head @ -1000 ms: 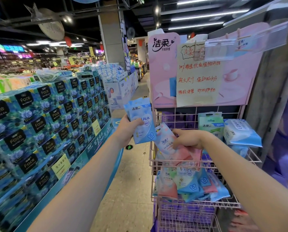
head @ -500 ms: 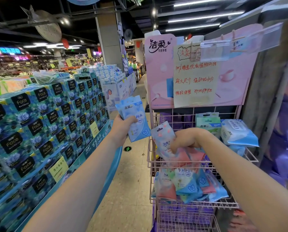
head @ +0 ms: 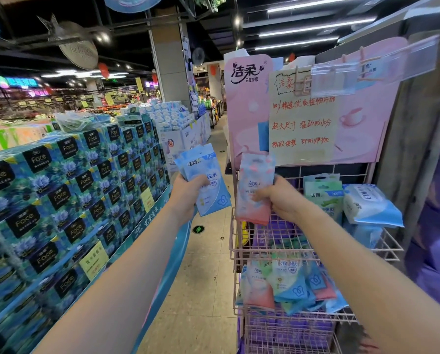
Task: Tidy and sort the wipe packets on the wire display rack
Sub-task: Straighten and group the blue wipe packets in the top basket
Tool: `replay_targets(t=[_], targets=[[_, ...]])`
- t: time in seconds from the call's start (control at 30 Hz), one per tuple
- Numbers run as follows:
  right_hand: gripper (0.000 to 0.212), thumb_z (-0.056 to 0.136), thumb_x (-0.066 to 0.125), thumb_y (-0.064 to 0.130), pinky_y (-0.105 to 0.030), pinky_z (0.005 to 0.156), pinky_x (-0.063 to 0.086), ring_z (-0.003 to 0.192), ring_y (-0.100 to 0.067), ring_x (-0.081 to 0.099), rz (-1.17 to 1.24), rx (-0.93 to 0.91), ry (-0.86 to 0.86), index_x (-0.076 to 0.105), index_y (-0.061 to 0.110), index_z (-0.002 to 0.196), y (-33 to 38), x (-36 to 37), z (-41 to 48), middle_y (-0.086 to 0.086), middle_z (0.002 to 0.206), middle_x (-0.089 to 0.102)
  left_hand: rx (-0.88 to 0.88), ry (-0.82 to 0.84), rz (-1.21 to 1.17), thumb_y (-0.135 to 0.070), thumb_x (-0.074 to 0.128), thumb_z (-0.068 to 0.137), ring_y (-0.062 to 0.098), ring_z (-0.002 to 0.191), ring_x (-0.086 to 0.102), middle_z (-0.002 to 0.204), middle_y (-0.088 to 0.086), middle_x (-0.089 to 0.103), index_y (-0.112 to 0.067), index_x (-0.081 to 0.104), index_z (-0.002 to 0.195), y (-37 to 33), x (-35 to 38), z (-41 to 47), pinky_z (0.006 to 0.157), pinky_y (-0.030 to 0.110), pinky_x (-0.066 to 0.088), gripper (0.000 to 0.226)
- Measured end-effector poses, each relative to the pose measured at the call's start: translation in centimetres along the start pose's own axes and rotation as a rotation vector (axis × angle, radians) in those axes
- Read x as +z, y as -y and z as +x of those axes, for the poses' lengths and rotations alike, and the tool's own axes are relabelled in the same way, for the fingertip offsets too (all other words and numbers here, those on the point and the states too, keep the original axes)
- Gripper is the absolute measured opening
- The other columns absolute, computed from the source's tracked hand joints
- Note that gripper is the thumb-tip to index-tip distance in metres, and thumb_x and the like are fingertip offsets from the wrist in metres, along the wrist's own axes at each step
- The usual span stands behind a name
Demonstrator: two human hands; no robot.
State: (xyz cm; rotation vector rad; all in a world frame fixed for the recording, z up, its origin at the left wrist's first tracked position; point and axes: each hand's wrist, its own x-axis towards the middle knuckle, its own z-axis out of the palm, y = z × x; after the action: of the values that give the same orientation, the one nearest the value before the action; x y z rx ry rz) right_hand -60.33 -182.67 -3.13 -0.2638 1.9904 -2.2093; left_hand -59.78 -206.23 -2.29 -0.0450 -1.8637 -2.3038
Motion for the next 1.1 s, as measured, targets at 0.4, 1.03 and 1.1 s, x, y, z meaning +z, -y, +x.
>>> replay_targets(t=[0.4, 1.03, 1.1], targets=[[0.105, 0.05, 0.085, 0.011, -0.047, 0.089, 0.061, 0.109, -0.024, 0.066, -0.516, 0.13, -0.02, 0.037, 0.02, 0.144, -6.3, -0.3, 2.3, -0.006, 0.121, 0.065, 0.015, 0.051, 0.091, -0.006, 0.067, 0.066, 0.034, 0.086, 0.068, 0.098, 0.018, 0.066, 0.0, 0.059, 0.114, 0.2, 0.0, -0.3, 0.075, 0.046, 0.06, 0.048], [0.085, 0.077, 0.088, 0.025, -0.024, 0.067, 0.054, 0.097, -0.02, 0.066, -0.766, 0.079, -0.188, 0.038, 0.011, 0.144, -4.5, -1.4, -0.8, -0.006, 0.124, 0.063, 0.037, 0.228, 0.09, 0.0, 0.072, 0.072, 0.026, 0.083, 0.074, 0.085, 0.0, 0.078, -0.016, 0.065, 0.101, 1.2, 6.7, -1.8, 0.076, 0.039, 0.063, 0.033], [0.071, 0.076, 0.088, 0.029, -0.028, 0.073, 0.056, 0.095, -0.016, 0.065, -0.811, 0.079, -0.186, 0.048, 0.012, 0.132, -4.6, -1.9, -1.2, -0.002, 0.119, 0.066, 0.014, 0.241, 0.099, -0.006, 0.074, 0.064, 0.029, 0.089, 0.075, 0.095, 0.005, 0.079, -0.012, 0.065, 0.11, 1.7, 7.3, -2.0, 0.082, 0.045, 0.064, 0.047]])
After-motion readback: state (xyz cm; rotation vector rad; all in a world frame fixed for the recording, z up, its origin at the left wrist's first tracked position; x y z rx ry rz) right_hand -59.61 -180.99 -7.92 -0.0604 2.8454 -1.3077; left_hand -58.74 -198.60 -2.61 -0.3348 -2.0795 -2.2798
